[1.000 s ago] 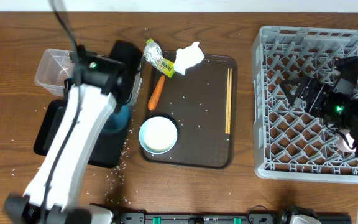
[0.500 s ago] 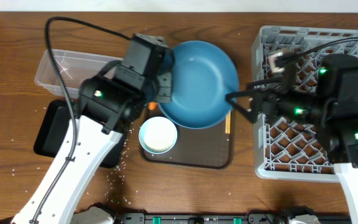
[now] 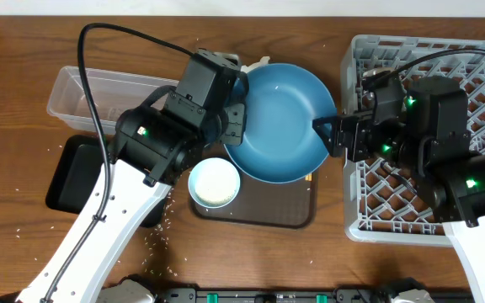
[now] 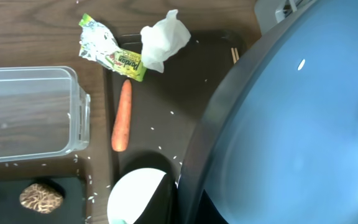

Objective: Sort waste into correct bins and load items into the dishwasher rack
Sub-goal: 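Bring the teal plate over and grasp it with the right gripper, then place the teal plate upright into the dish rack with the right gripper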

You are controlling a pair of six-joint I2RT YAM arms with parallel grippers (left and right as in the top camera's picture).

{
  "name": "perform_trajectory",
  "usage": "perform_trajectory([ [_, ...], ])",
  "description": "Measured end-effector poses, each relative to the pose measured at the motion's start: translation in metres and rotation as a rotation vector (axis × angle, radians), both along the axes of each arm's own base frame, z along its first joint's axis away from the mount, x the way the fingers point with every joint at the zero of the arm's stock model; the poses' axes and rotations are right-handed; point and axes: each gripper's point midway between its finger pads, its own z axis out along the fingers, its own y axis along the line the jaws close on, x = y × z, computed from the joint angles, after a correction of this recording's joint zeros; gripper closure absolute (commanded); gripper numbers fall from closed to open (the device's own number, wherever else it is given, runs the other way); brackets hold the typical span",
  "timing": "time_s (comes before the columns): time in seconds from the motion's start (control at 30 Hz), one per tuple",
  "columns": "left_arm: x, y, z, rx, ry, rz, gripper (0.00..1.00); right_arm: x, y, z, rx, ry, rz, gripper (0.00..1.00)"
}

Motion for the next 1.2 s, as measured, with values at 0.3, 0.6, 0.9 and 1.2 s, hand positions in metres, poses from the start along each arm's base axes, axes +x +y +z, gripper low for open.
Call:
perform_trajectory([
  [0.3, -0.008, -0.007, 0.013, -0.061, -0.019, -0.04, 0.94, 0.012, 0.0, -0.021, -0.033, 0.06, -0.015, 0.7],
  [0.6, -0.009, -0.007, 0.019, -0.074, -0.036, -0.042, 0.94, 0.02, 0.019, -0.005, 0.055, 0.002, 0.058, 0.89],
  [0.9, -0.009, -0.013, 0.023, -0.103, -0.043, -0.064, 0.58, 0.022, 0.015, -0.007, 0.04, 0.003, 0.035, 0.99],
  [1.2, -0.013, -0.01, 0.031, -0.098, -0.072, -0.081, 0.02, 0.032, -0.069, 0.007, -0.209, -0.114, -0.323, 0.99],
])
